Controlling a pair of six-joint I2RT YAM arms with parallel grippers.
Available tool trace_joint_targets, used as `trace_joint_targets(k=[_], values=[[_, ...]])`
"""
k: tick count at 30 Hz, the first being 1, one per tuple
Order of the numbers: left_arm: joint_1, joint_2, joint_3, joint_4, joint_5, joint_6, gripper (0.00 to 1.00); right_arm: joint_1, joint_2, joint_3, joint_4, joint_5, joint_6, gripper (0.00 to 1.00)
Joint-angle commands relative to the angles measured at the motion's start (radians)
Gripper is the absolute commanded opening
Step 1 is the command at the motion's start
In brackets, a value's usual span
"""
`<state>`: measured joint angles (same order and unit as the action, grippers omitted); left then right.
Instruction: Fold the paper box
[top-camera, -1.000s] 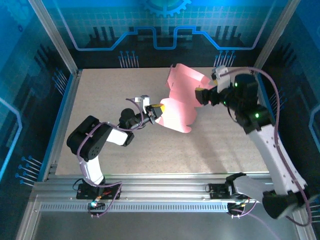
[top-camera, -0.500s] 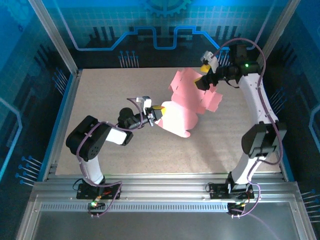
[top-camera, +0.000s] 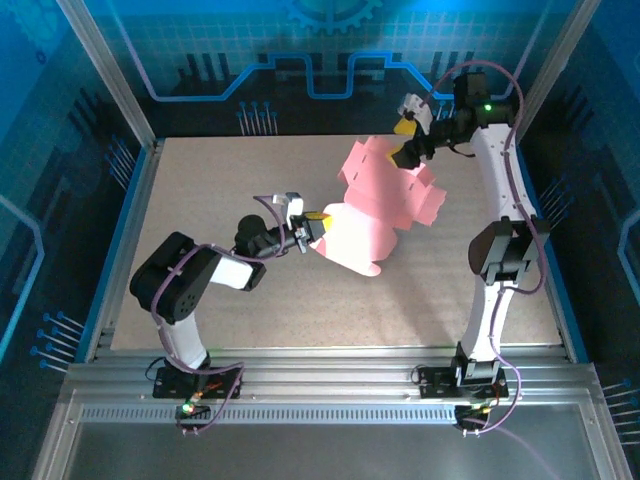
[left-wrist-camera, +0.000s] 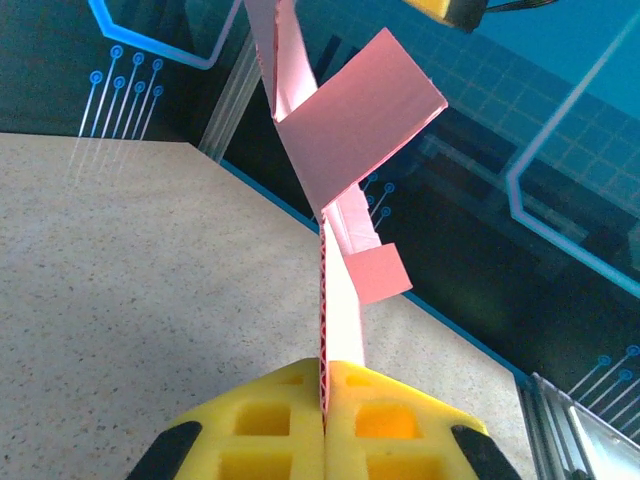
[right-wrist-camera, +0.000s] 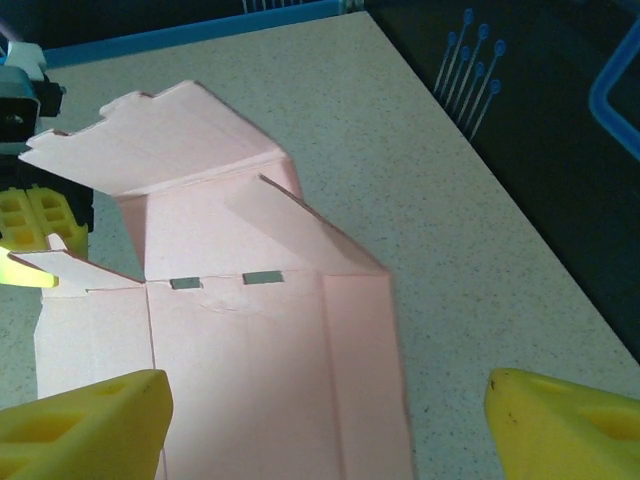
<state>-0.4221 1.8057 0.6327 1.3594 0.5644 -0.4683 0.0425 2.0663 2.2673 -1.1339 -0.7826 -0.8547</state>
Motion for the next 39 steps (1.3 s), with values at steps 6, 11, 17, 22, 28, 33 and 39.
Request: trace_joint_targets(k=[6,11,17,22,28,33,39], values=[[0.038,-0.106,-0.083,0.044,0.093,0.055,0.0,0.054,-0.05,-0.119,0.008,0.013,0.016,0.81],[0.054,-0.108,-0.094,0.045,0.087,0.035,0.0,0.059,-0.049,-0.095,-0.013,-0.024,0.016,0.54],[0.064,-0.099,-0.088,0.045,0.071,0.025,0.0,0.066,-0.041,-0.096,-0.041,0.0,0.006,0.07],[0.075,-0.07,-0.082,0.044,0.057,-0.003,0.01,0.082,-0.045,-0.097,-0.026,0.031,0.02,0.0],[0.087,-0.032,-0.088,0.044,0.012,-0.018,0.99,0.187,-0.104,-0.189,0.072,0.271,0.088,0.0],[0.141,-0.078,-0.174,0.044,-0.03,0.008,0.99,0.257,-0.084,-0.222,0.109,0.442,0.149,0.0],[0.259,-0.152,-0.285,0.044,-0.112,-0.028,0.99,0.335,-0.023,-0.218,0.138,0.689,0.235,0.0]])
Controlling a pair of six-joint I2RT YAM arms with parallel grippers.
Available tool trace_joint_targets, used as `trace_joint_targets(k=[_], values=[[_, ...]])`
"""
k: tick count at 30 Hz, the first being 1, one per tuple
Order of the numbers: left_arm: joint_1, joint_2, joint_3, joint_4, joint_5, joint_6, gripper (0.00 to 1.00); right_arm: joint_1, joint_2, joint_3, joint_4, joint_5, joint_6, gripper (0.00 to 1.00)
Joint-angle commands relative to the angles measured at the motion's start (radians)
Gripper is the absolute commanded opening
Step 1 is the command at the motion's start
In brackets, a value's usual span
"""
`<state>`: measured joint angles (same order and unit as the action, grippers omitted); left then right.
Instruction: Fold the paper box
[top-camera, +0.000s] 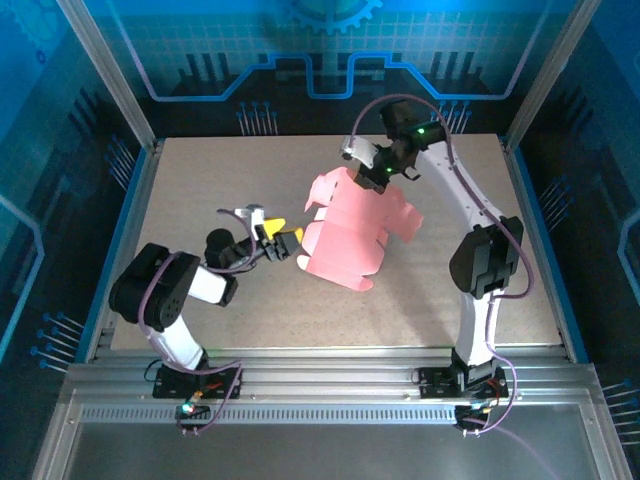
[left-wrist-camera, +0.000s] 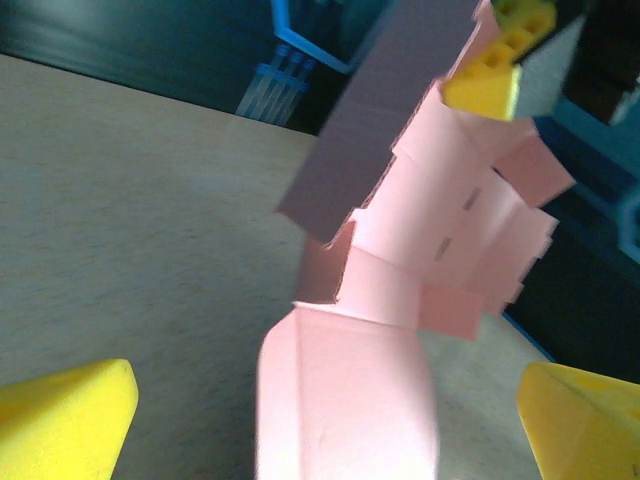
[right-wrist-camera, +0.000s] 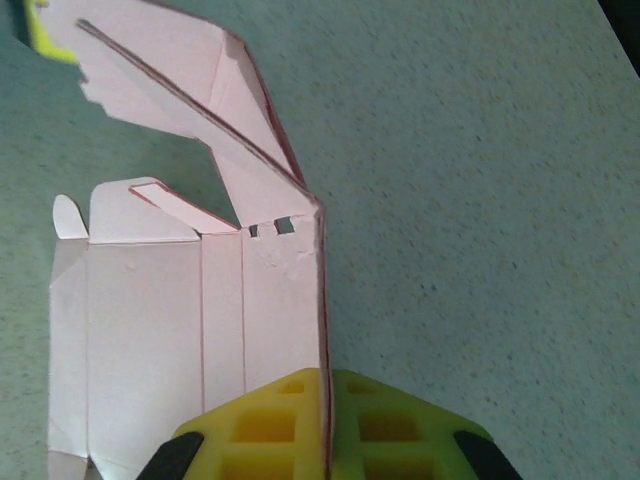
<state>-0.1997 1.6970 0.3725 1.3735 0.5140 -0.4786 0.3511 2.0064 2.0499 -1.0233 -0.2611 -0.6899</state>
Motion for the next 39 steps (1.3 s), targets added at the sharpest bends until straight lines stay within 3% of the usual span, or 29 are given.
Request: trace_joint_targets(k=[1,5,14,24,33,39], values=[[0.048,-0.049,-0.03,0.029,-0.076,-0.026,0.99,0.041,0.043,-0.004,0.035,0.211,0.081,0.0],[0.056,-0.044,-0.026,0.028,-0.2,-0.117,0.98,0.115,0.025,-0.104,0.175,0.476,0.124,0.0],[0.056,-0.006,0.022,-0.019,-0.294,-0.252,0.94,0.25,-0.071,-0.426,0.5,0.768,0.173,0.0],[0.029,-0.1,0.073,-0.282,-0.336,-0.154,0.95,0.28,-0.067,-0.497,0.577,0.836,0.167,0.02],[-0.043,-0.051,0.253,-0.486,-0.344,0.005,0.95,0.285,-0.074,-0.491,0.552,0.76,0.182,0.1],[-0.08,-0.019,0.437,-0.848,-0.281,0.286,0.88,0.273,-0.079,-0.481,0.511,0.659,0.209,0.09]])
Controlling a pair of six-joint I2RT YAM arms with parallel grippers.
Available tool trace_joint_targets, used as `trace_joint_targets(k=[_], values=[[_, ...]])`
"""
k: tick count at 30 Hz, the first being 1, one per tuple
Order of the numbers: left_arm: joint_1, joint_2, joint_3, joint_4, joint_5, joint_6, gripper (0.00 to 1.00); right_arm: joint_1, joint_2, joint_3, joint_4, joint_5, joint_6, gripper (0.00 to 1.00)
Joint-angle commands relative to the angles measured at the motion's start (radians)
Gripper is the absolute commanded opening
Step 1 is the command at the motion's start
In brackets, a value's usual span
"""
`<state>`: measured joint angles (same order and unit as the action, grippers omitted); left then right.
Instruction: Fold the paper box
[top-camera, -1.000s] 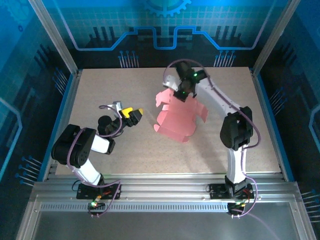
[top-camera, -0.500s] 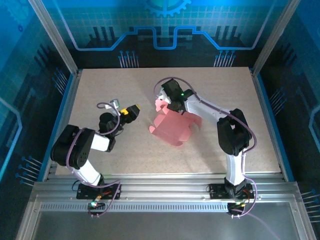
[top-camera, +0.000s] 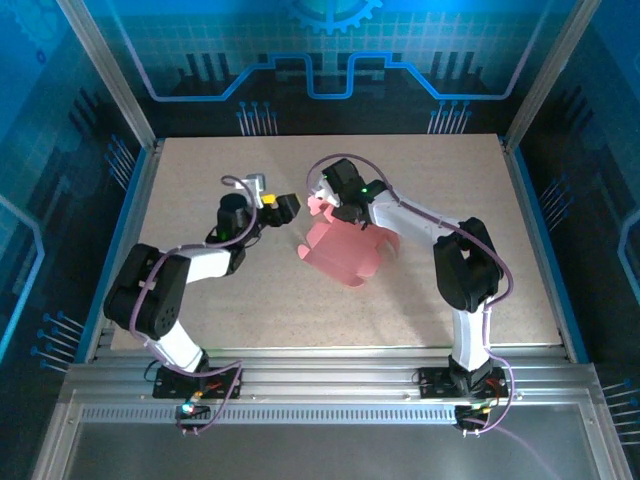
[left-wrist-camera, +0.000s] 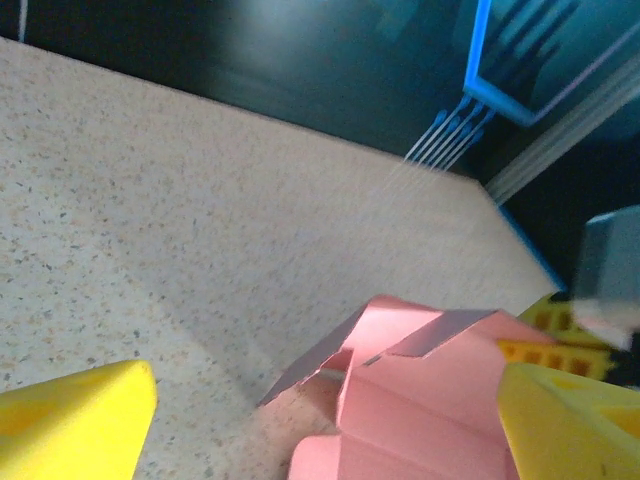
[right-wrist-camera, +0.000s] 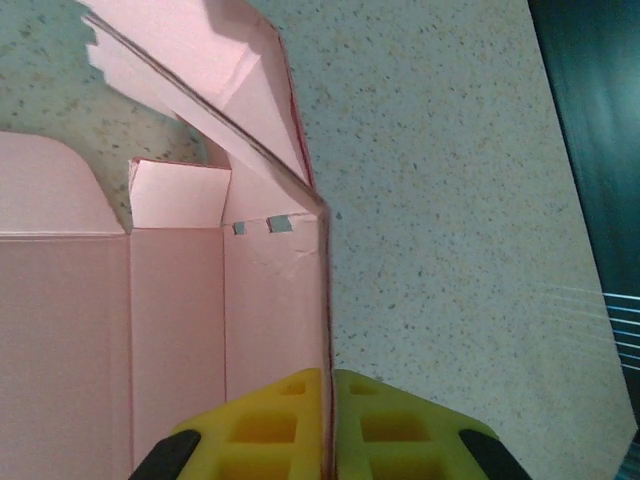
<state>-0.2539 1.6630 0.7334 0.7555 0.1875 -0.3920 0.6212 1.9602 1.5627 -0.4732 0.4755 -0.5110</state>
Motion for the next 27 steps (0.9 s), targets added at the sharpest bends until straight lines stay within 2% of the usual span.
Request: trace_joint_targets(k=[1,4,6,10,12,18,26,27], values=[[-0.04,0.02,0.098,-0.283,0.043,0.266,0.84,-0.001,-0.035,0.011,-0.05,-0.103,0.035,0.09],[-0.053,0.03,0.084,-0.255,0.055,0.341,0.71,-0.008,-0.041,0.012,-0.078,-0.157,0.036,0.08],[-0.053,0.036,0.072,-0.219,0.099,0.364,0.69,-0.012,-0.048,0.013,-0.105,-0.201,0.027,0.07],[-0.064,0.04,0.112,-0.299,0.155,0.422,0.63,-0.03,-0.06,0.025,-0.163,-0.297,0.021,0.06],[-0.07,0.039,0.111,-0.309,0.154,0.448,0.55,-0.041,-0.063,0.031,-0.181,-0.331,0.023,0.06],[-0.068,0.053,0.128,-0.345,0.173,0.467,0.39,-0.052,-0.063,0.038,-0.2,-0.348,0.016,0.06],[-0.07,0.108,0.147,-0.332,0.184,0.428,0.33,-0.049,-0.064,0.042,-0.204,-0.361,0.02,0.08],[-0.071,0.116,0.154,-0.334,0.184,0.424,0.29,-0.049,-0.064,0.042,-0.202,-0.36,0.021,0.08]])
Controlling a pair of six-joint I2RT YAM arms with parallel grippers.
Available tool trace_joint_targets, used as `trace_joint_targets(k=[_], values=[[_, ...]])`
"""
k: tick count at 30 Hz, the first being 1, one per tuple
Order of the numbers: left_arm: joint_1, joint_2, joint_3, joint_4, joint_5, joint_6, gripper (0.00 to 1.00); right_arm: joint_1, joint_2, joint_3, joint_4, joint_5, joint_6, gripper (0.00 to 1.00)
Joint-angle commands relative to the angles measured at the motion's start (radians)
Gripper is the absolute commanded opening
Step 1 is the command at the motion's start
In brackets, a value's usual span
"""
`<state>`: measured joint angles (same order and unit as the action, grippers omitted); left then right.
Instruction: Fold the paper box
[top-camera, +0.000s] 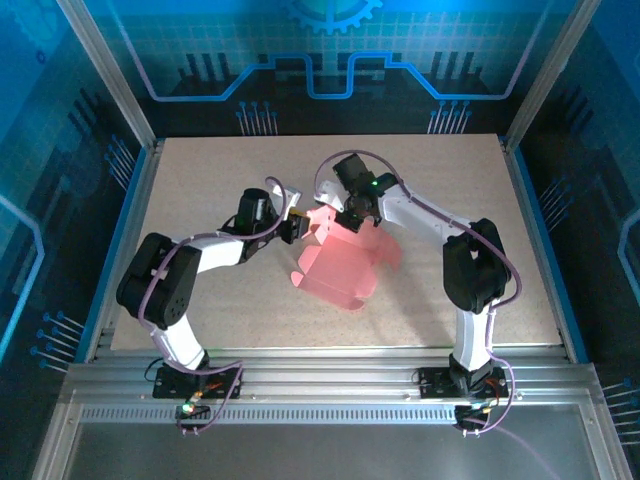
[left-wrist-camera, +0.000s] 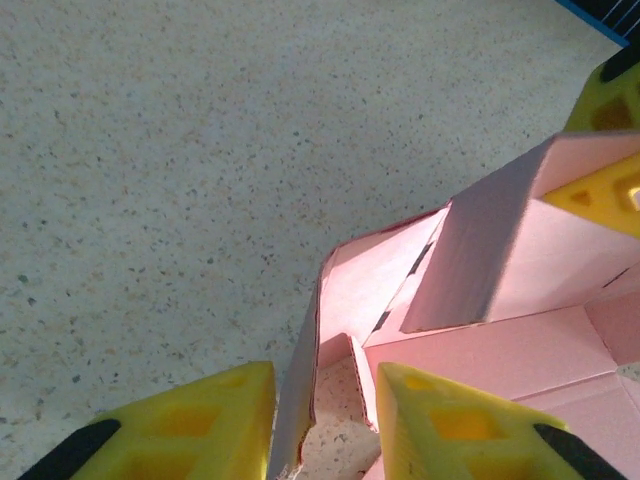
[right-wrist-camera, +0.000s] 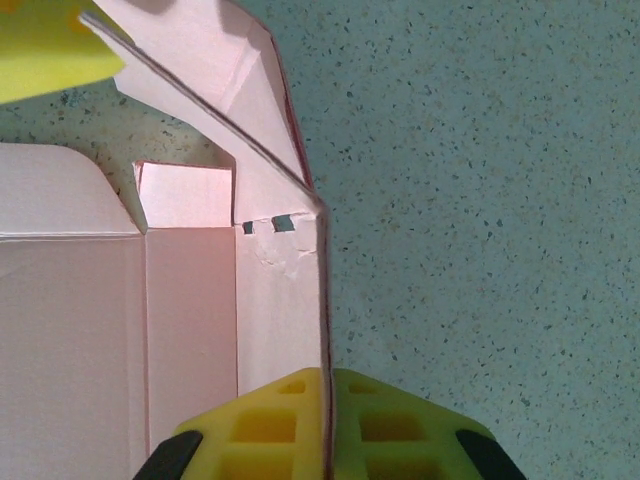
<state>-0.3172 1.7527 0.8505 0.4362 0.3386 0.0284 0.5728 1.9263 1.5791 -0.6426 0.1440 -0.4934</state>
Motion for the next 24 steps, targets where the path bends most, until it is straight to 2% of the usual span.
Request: trace_joint_targets(k=[1,4,7,14,17,19,22,24], values=[[-0.008,0.033,0.047,-0.024,0.034,-0.003,0.23,0.0,-0.03,0.024,-0.031,-0.027,0.005,0.08],[-0.01,0.041,0.049,-0.019,0.036,-0.014,0.2,-0.001,-0.03,0.026,-0.032,-0.026,0.007,0.08],[-0.018,0.041,0.04,-0.004,0.02,-0.024,0.0,-0.001,-0.029,0.027,-0.031,-0.025,0.01,0.09],[-0.05,0.028,0.007,0.018,-0.032,-0.003,0.0,0.007,-0.034,0.035,-0.04,-0.016,0.026,0.12],[-0.064,0.023,-0.018,0.051,-0.074,-0.009,0.0,0.016,-0.042,0.035,-0.049,-0.015,0.031,0.2],[-0.08,0.018,-0.048,0.082,-0.106,0.009,0.0,0.019,-0.054,0.027,-0.051,-0.018,0.036,0.31],[-0.107,0.006,-0.091,0.126,-0.167,0.046,0.0,0.019,-0.077,0.005,-0.044,-0.028,0.042,0.38],[-0.117,-0.004,-0.115,0.154,-0.202,0.064,0.0,0.014,-0.098,-0.012,-0.035,-0.046,0.051,0.38]])
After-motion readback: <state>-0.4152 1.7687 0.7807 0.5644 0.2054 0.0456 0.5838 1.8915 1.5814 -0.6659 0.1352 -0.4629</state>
